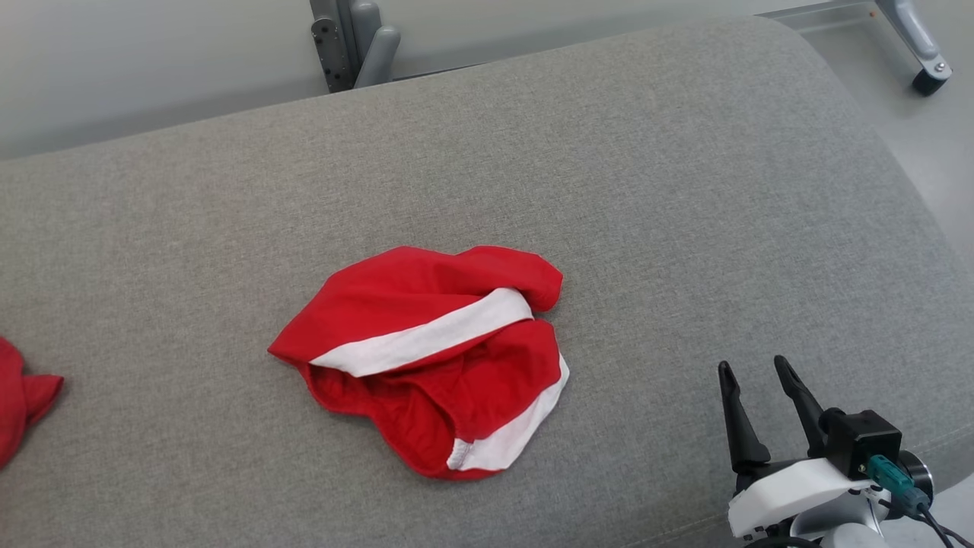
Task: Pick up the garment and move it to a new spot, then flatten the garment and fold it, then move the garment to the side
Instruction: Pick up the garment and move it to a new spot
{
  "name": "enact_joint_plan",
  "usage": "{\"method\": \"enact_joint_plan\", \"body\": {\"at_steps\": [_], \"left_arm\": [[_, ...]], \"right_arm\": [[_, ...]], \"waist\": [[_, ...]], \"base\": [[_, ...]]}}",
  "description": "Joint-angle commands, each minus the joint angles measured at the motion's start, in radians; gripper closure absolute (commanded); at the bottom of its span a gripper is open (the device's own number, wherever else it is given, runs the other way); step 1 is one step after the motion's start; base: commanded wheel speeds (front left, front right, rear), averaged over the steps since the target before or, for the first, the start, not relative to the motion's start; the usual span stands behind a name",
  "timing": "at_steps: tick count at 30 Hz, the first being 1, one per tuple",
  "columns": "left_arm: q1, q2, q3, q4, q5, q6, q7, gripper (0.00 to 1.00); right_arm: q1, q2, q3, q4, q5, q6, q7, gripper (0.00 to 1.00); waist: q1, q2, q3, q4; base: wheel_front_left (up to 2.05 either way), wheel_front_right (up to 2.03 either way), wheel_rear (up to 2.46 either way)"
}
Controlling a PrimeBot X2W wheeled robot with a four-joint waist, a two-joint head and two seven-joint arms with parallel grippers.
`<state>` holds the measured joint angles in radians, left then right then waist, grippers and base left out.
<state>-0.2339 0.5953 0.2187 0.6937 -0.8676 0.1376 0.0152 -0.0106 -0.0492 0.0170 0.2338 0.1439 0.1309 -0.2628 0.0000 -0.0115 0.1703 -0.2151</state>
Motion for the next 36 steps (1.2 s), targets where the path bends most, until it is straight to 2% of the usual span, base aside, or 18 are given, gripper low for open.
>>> {"method": "enact_joint_plan", "body": {"at_steps": [1,2,3,6,10,13,18,20,23,25,27,30,34,36], "left_arm": [[-0.020,0.002,0.003,0.011,0.000,-0.005,-0.017,0.54],[-0.022,-0.002,-0.001,0.023,0.006,-0.009,-0.029,0.07],[-0.027,-0.003,-0.006,0.036,0.010,-0.014,-0.037,0.00],[-0.046,0.005,-0.011,0.046,0.015,-0.035,-0.059,0.00],[0.012,0.014,-0.028,-0.037,0.044,-0.072,-0.118,0.00],[0.061,-0.007,-0.044,-0.169,0.064,-0.087,-0.163,0.00],[0.143,-0.076,-0.121,-0.470,0.133,-0.051,-0.203,0.00],[0.180,-0.107,-0.190,-0.593,0.178,-0.060,-0.208,0.00],[0.235,-0.151,-0.298,-0.687,0.244,-0.060,-0.214,0.00],[0.261,-0.184,-0.353,-0.689,0.290,-0.048,-0.226,0.00],[0.281,-0.248,-0.395,-0.660,0.277,-0.058,-0.247,0.00],[0.305,-0.291,-0.430,-0.585,0.321,-0.076,-0.271,0.00],[0.328,-0.337,-0.409,-0.518,0.385,-0.072,-0.282,0.00],[0.352,-0.362,-0.384,-0.518,0.421,-0.089,-0.281,0.00]], "right_arm": [[-0.004,-0.003,-0.002,0.002,-0.008,0.000,-0.003,0.00],[-0.002,-0.003,-0.006,0.003,-0.008,0.000,-0.003,0.00],[0.000,-0.003,-0.009,0.005,-0.012,0.000,-0.003,0.00],[0.001,-0.003,-0.010,0.003,-0.018,0.000,-0.003,0.00],[-0.007,-0.003,-0.027,-0.028,-0.012,0.000,-0.003,0.00],[0.024,-0.002,-0.052,-0.052,-0.027,0.000,-0.003,0.00],[0.056,-0.003,-0.077,-0.089,-0.060,0.000,-0.003,0.00],[0.059,-0.002,-0.078,-0.107,-0.068,0.000,-0.003,0.00],[0.047,-0.003,-0.066,-0.132,-0.077,0.000,-0.003,0.00],[0.041,-0.003,-0.054,-0.145,-0.084,0.000,-0.003,0.00],[0.043,-0.003,-0.047,-0.156,-0.091,0.000,-0.003,0.00],[0.061,-0.002,-0.040,-0.169,-0.106,0.000,-0.003,0.00],[0.057,-0.006,-0.027,-0.174,-0.138,0.000,-0.003,0.00],[0.055,-0.012,-0.023,-0.167,-0.143,0.000,-0.003,0.00]], "waist": [[0.0000,0.0115,-0.002,0.002],[0.0000,0.0115,-0.005,0.004],[0.0000,0.0115,-0.008,0.005],[0.0000,0.0115,-0.018,0.005],[0.0000,0.0115,-0.029,-0.008],[0.0000,0.0115,-0.046,0.013],[0.0000,0.0115,-0.077,0.058],[0.0000,0.0115,-0.079,0.068],[0.0000,0.0115,-0.082,0.077],[0.0000,0.0115,-0.089,0.079],[0.0000,0.0115,-0.112,0.082],[0.0000,0.0115,-0.143,0.085],[0.0000,0.0115,-0.157,0.081],[0.0000,0.0115,-0.164,0.077]], "base": [[0.00,0.00,0.00],[0.00,0.00,0.00],[0.00,0.00,0.00],[0.00,0.00,0.00],[0.00,0.00,0.00],[0.00,0.00,0.00],[0.00,0.00,0.00],[0.00,0.00,0.00],[0.00,0.00,0.00],[0.00,0.00,0.00],[0.00,0.00,0.00],[0.00,0.00,0.00],[0.00,0.00,0.00],[0.00,0.00,0.00]]}}
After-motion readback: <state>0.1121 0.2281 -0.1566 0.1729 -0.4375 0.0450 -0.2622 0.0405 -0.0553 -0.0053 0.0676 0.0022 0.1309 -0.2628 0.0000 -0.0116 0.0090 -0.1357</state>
